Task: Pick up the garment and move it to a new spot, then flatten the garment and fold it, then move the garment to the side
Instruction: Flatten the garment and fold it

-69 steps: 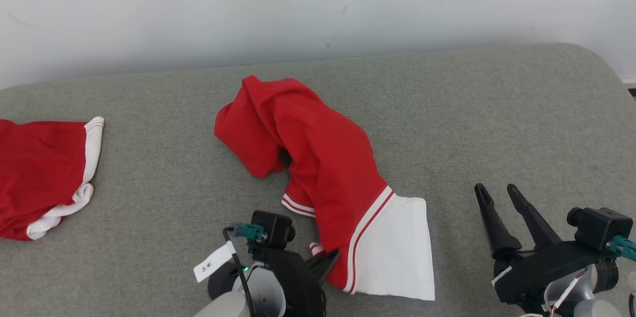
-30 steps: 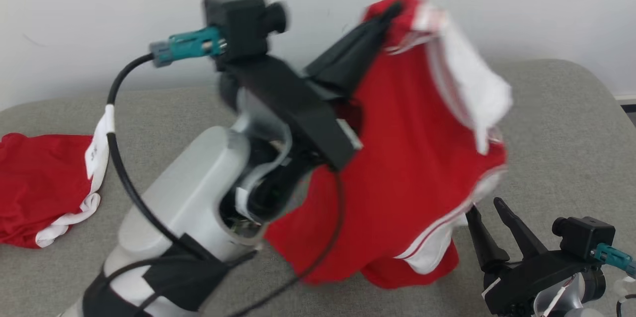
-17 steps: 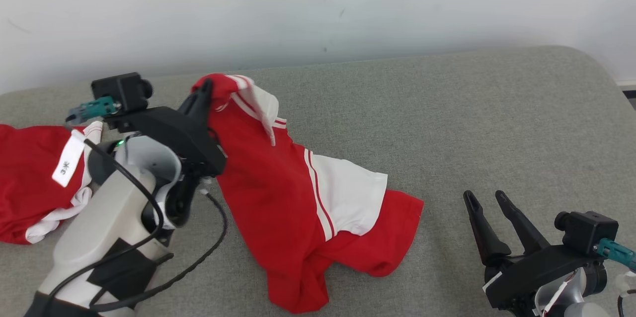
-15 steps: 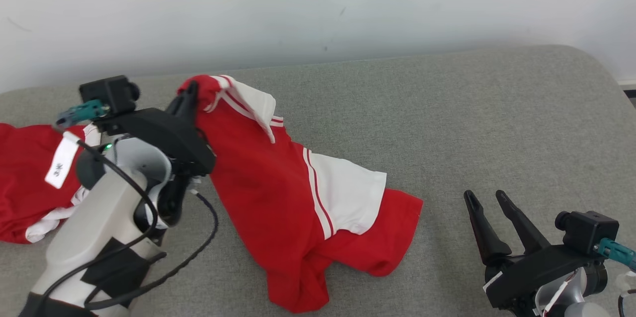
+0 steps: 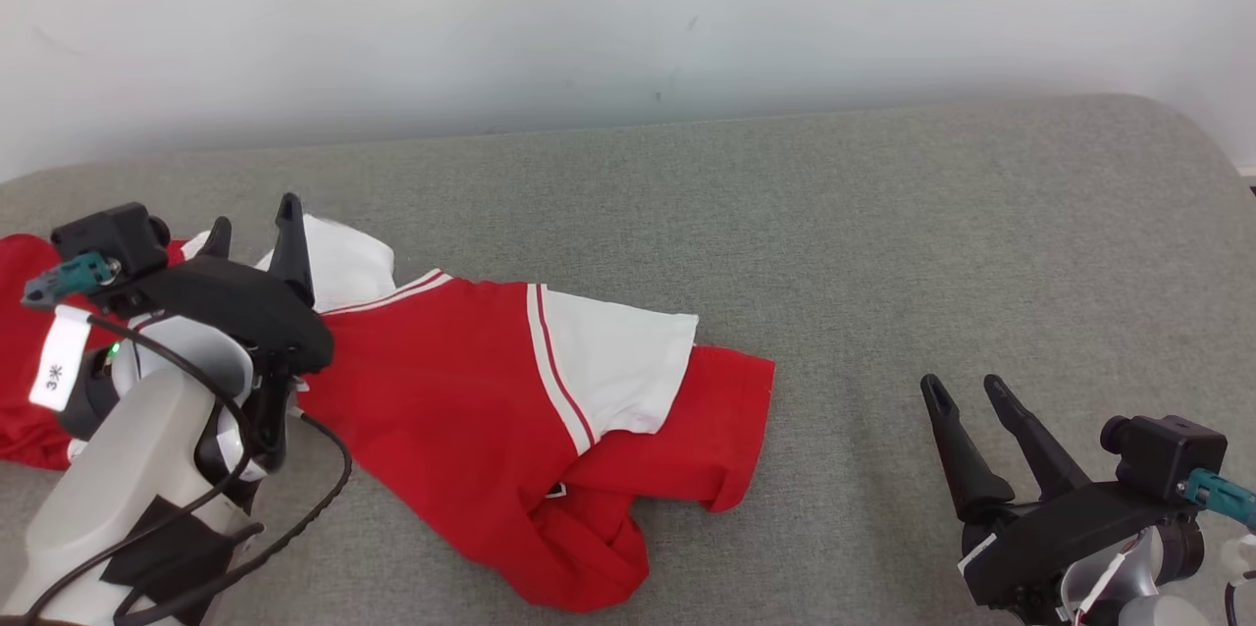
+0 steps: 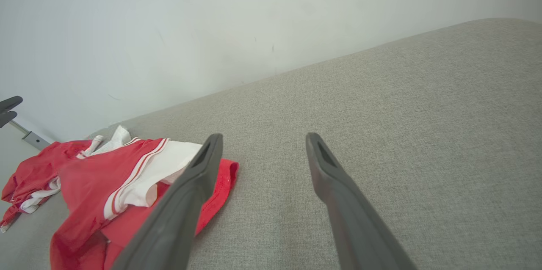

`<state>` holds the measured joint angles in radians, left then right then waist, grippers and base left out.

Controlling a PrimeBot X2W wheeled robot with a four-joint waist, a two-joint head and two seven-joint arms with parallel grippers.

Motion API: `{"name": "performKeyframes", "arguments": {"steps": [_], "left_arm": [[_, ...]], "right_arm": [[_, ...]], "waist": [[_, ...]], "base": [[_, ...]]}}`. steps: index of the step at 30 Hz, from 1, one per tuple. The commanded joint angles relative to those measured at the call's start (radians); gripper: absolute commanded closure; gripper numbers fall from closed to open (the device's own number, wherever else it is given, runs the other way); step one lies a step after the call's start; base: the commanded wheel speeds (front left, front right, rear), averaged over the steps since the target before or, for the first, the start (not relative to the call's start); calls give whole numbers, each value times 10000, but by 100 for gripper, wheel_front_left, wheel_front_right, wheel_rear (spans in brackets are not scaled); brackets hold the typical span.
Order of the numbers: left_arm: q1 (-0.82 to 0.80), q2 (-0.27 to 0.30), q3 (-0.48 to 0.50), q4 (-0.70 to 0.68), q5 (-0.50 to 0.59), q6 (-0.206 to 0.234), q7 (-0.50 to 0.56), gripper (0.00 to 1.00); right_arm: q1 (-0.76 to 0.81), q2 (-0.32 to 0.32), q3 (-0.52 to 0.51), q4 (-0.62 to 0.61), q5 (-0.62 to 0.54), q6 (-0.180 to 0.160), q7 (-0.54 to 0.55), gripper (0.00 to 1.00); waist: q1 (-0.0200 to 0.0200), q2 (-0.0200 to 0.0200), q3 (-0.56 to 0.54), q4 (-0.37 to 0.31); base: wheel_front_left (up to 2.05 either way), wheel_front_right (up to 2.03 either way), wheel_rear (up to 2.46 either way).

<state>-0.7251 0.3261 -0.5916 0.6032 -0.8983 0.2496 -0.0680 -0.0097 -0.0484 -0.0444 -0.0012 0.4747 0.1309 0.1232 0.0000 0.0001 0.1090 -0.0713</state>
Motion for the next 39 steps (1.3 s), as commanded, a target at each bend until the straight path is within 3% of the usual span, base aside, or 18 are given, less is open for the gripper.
{"name": "performKeyframes", "arguments": {"steps": [1, 11, 22, 29, 39], "left_arm": [[196, 98, -42, -24, 5, -26, -39, 0], [676, -47, -902, -1230, 334, -298, 473, 0], [1043, -348, -2679, -2609, 812, -498, 2271, 0], [1160, -528, -3382, -2816, 996, -500, 2959, 0], [1174, -481, -4053, -2133, 1472, -125, 3564, 0]], "right_arm": [[-47, -39, -64, -2, -47, -3, 7, 0], [101, -39, -87, 10, 18, -3, 31, 0], [63, -39, -7, 136, 132, -3, -52, 0], [11, -39, 58, 190, 177, -3, -106, 0], [-50, -39, 92, 241, 191, -3, -188, 0]], "waist": [[0, -1, -40, 82], [0, -1, -162, 357], [0, -1, -200, 196], [0, -1, -172, -47], [0, -1, -37, -406]], "base": [[0, 0, 0], [0, 0, 0], [0, 0, 0], [0, 0, 0], [0, 0, 0]]}}
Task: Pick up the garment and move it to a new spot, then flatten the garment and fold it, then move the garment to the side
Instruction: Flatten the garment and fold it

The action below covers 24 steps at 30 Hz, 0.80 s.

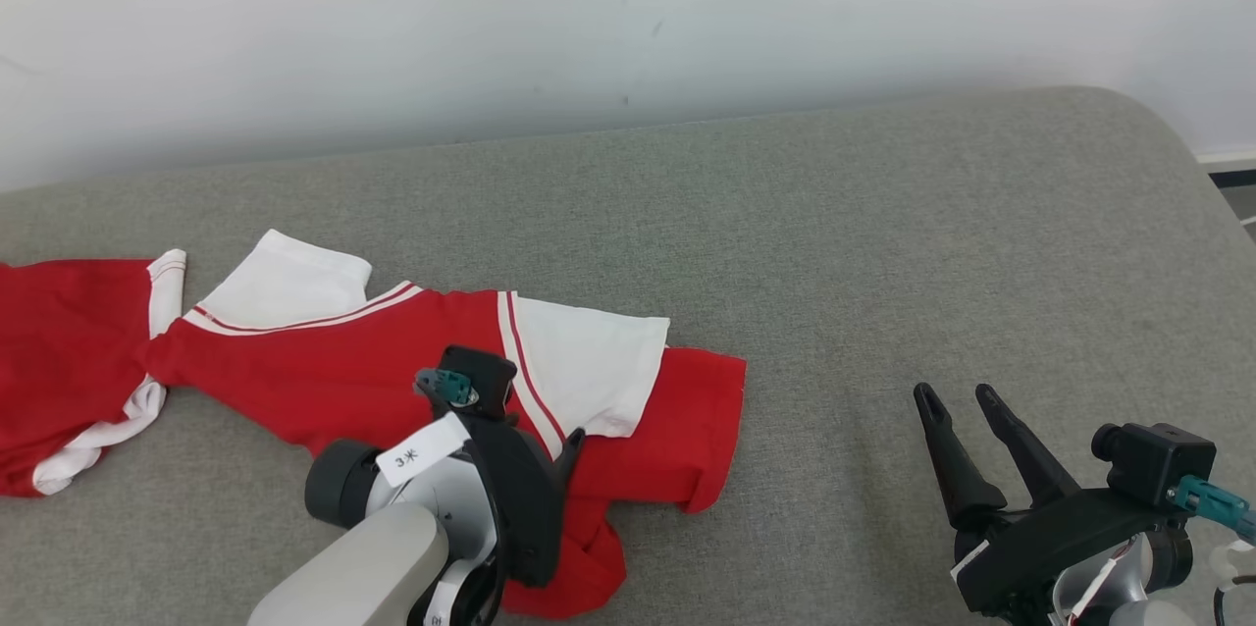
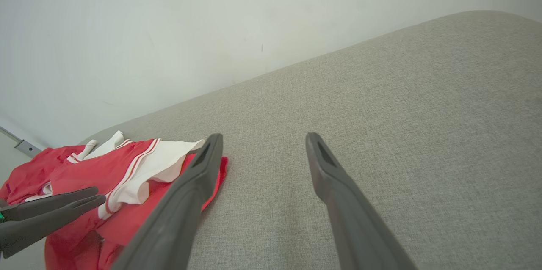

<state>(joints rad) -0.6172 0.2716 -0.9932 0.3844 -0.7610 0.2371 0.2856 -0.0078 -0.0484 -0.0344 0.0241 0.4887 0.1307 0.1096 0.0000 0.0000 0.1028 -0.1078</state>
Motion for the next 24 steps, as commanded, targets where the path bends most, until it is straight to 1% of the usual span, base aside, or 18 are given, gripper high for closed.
{"name": "performKeyframes", "arguments": {"steps": [1, 7, 11, 13, 14, 15, 16, 23, 24], "left_arm": [[94, 83, -114, 149, 153, 15, 60, 0], [178, 46, -350, 544, 216, -10, 173, 0], [122, -41, -243, 624, 134, -64, -89, 0], [66, -90, -176, 649, 88, -150, -266, 54], [51, -117, -150, 667, 61, -179, -336, 62], [38, -145, -131, 684, 39, -232, -382, 88], [36, -167, -130, 713, -4, -269, -396, 100], [31, -256, -234, 927, -106, -374, -273, 100], [-11, -253, -269, 948, -35, -338, -272, 54]], "right_arm": [[-72, -39, 0, -13, 51, -1, -53, 0], [-48, -39, 4, -13, 52, -1, -67, 0], [-31, -39, 23, -1, 59, -1, -67, 0], [-34, -39, 34, 11, 59, -1, -59, 0], [-40, -39, 38, 16, 57, -1, -56, 0], [-45, -39, 45, 24, 49, -1, -53, 0], [-52, -39, 54, 32, 44, -1, -44, 0], [-54, -39, 64, 37, 45, -1, -3, 0], [-53, -39, 56, 34, 49, -1, 2, 0]], "waist": [[0, 0, 32, -62], [0, 0, 52, -121], [0, 0, 67, -115], [0, 0, 61, -104], [0, 0, 56, -99], [0, 0, 48, -96], [0, 0, 39, -94], [0, 0, -8, -106], [0, 0, -3, -105]], "base": [[0, 0, 0], [0, 0, 0], [0, 0, 0], [0, 0, 0], [0, 0, 0], [0, 0, 0], [0, 0, 0], [0, 0, 0], [0, 0, 0]]}}
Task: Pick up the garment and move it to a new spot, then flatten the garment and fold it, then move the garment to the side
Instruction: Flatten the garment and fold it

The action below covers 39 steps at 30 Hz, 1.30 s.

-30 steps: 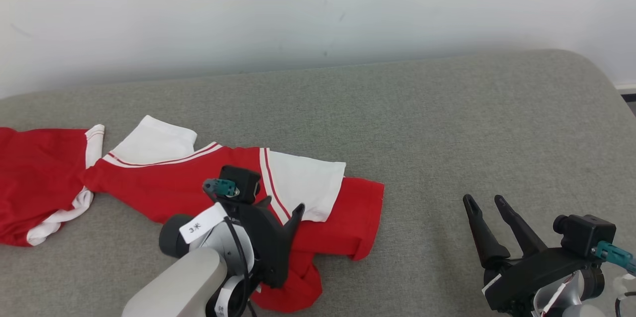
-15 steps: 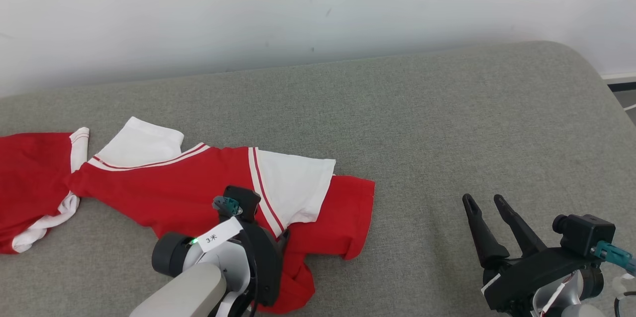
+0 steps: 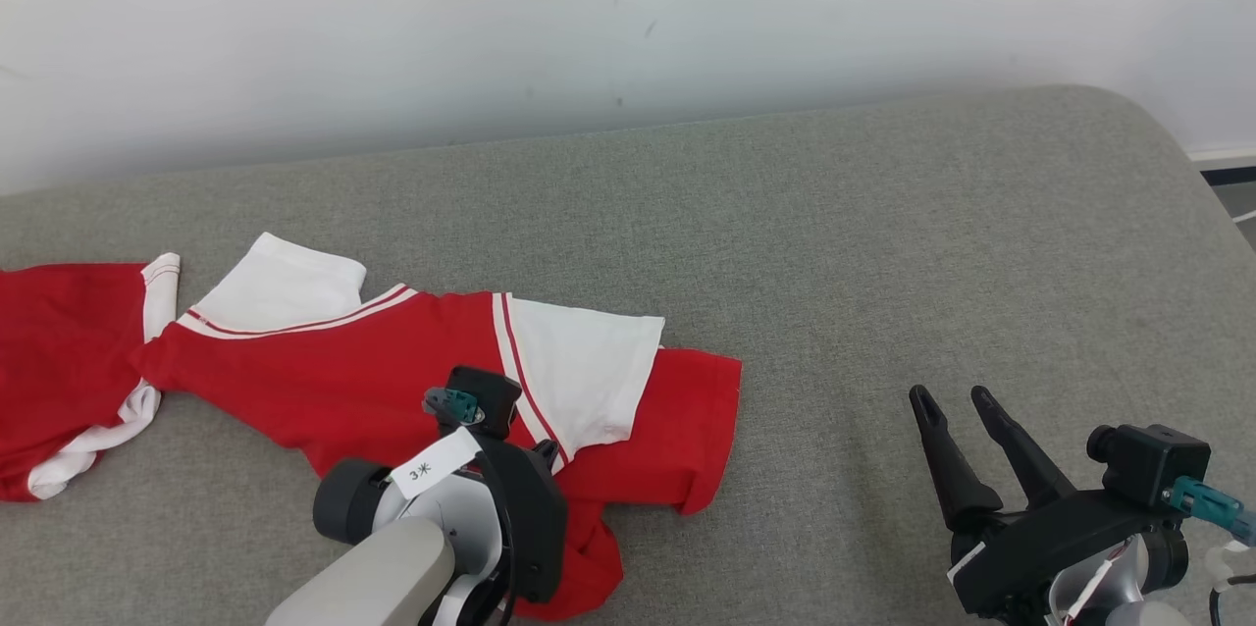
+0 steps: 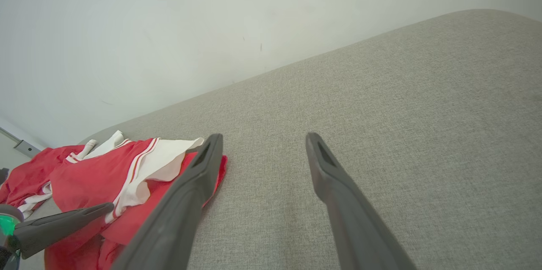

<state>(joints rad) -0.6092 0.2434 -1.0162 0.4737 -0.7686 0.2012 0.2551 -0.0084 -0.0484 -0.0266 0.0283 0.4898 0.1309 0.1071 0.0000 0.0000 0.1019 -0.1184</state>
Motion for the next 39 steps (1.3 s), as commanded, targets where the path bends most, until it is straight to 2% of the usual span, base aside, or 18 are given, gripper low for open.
{"name": "performKeyframes", "arguments": {"steps": [1, 17, 19, 20, 21, 22, 23, 30, 39], "left_arm": [[-135, 32, -72, 70, 112, 75, 38, 0], [-301, 70, -362, 237, 225, 143, 401, 0], [-305, 43, -332, 213, 182, 122, 342, 56], [-304, 34, -323, 208, 161, 114, 320, 62], [-311, 26, -319, 205, 150, 112, 310, 75], [-314, 15, -307, 199, 137, 100, 300, 96], [-306, 3, -285, 189, 94, 78, 272, 100], [-481, -82, -67, 34, -93, -17, -14, 100], [-1970, -740, 844, -730, -269, -281, -1035, 100]], "right_arm": [[-50, -39, -32, -13, 46, -3, 31, 0], [-158, -39, 17, 48, 111, -3, -25, 0], [-161, -39, 13, 62, 112, -3, -34, 0], [-155, -39, 11, 68, 112, -3, -37, 0], [-152, -39, 12, 75, 116, -3, -41, 0], [-153, -39, 12, 85, 117, -3, -42, 0], [-152, -39, 17, 93, 118, -3, -45, 0], [-130, -39, 15, 134, 134, -3, -50, 0], [-128, -39, 96, 230, 197, -3, -95, 0]], "waist": [[0, 0, 15, 2], [0, 0, 92, -79], [0, 0, 88, -92], [0, 0, 84, -96], [0, 0, 81, -98], [0, 0, 72, -99], [0, 0, 63, -102], [0, 0, 10, -68], [0, 0, -108, -42]], "base": [[0, 0, 0], [0, 0, 0], [0, 0, 0], [0, 0, 0], [0, 0, 0], [0, 0, 0], [0, 0, 0], [0, 0, 0], [0, 0, 0]]}}
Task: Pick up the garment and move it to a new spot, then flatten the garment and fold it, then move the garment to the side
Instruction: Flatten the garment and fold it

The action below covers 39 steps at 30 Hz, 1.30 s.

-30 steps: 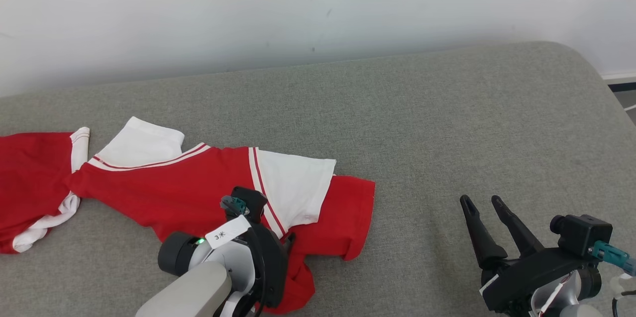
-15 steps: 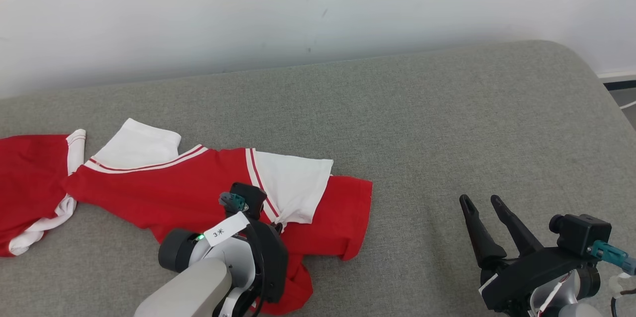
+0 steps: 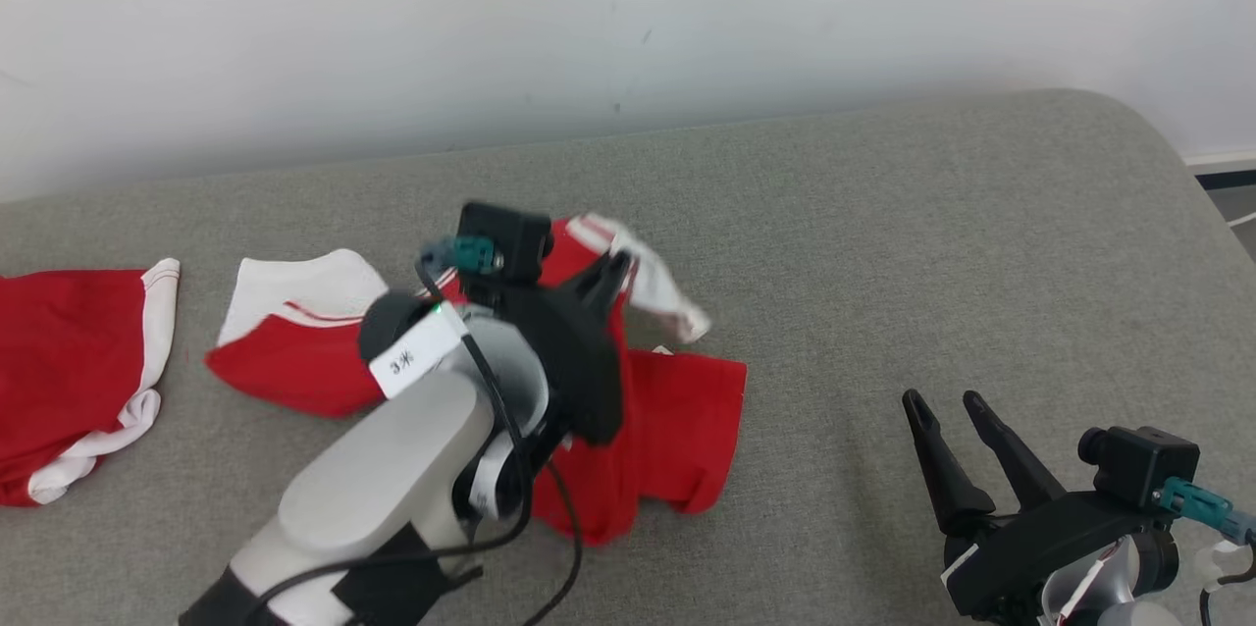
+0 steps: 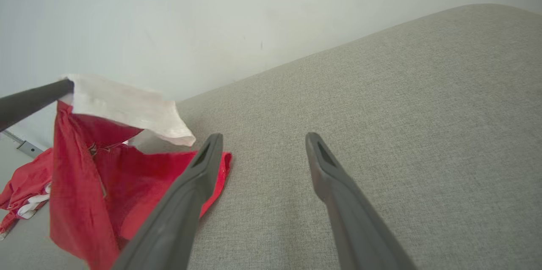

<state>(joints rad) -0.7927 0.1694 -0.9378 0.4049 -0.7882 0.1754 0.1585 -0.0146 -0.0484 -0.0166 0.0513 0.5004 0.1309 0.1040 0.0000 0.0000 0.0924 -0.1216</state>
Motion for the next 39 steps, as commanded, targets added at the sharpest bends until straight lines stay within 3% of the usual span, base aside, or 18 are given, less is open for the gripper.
{"name": "performKeyframes", "arguments": {"steps": [1, 13, 19, 30, 39], "left_arm": [[-303, -90, 172, -127, -115, -61, -161, 100], [-2027, -857, 1349, -1194, -426, -272, -1526, 100], [-2276, -1030, 2191, -1500, -889, -56, -2465, 100], [1335, 422, 3272, 30, -2139, 960, -2657, 100], [2428, 894, 4320, 1514, -2797, 1030, -3403, 100]], "right_arm": [[-56, -39, 13, 16, 110, -3, -76, 0], [50, -39, 66, 169, 162, -3, -184, 0], [96, -39, 122, 212, 177, -2, -188, 0], [167, -38, 17, 111, 55, -3, -111, 0], [98, -41, 140, -49, -39, -3, 63, 0]], "waist": [[0, 0, -30, -21], [0, 0, -169, -91], [0, 0, -246, -76], [0, 0, -206, 360], [0, 0, -187, 618]], "base": [[0, 0, 0], [0, 0, 0], [0, 0, 0], [0, 0, 0], [0, 0, 0]]}}
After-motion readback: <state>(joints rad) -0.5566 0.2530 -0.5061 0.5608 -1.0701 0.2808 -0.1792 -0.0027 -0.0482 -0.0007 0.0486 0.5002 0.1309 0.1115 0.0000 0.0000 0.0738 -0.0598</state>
